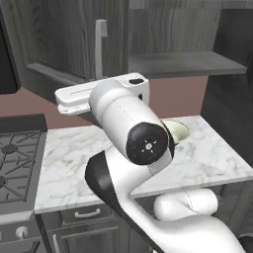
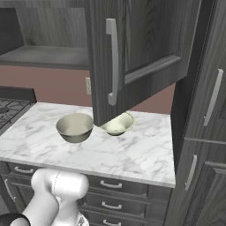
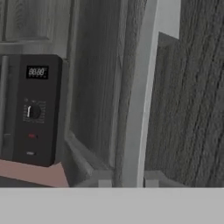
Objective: Open the cabinet. Pick the bowls from the counter and place them in the cabinet. Then close the cabinet.
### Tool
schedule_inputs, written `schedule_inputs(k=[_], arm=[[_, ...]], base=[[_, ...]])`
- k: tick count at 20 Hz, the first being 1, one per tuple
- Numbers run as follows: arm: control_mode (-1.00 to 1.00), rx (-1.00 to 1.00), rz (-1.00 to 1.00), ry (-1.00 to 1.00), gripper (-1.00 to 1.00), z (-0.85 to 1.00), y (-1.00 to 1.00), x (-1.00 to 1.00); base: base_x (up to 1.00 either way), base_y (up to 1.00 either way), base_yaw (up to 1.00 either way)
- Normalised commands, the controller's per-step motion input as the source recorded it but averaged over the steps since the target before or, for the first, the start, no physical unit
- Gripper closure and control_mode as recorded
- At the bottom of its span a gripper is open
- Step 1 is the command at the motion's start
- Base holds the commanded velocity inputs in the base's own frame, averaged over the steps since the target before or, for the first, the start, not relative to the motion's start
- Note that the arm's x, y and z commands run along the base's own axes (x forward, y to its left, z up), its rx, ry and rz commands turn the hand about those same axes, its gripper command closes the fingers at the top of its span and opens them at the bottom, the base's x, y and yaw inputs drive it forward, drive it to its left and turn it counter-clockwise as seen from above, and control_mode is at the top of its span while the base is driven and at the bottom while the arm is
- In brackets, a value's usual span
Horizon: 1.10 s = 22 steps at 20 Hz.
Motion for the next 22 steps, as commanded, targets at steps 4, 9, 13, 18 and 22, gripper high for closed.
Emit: schedule_inputs(k=[4, 9, 13, 18, 22], arm=[[-1.0, -0.05, 0.0, -0.01, 1.0, -0.01, 0.97, -0.53], [-1.0, -0.05, 0.0, 0.0, 1.0, 0.0, 0.71, -0.24], [-1.0, -0.03, 0.0, 0.0, -1.0, 0.0, 0.06, -0.17], [-1.0, -0.01, 0.0, -0.05, -1.0, 0.04, -0.72, -0.59], [-1.0, 0.02, -0.01, -0.1, -1.0, 0.22, -0.84, -1.0]], base=[[0.0, 0.0, 0.0], [0.0, 0.0, 0.0], [0.0, 0.0, 0.0], [0.0, 0.0, 0.0], [0.0, 0.0, 0.0]])
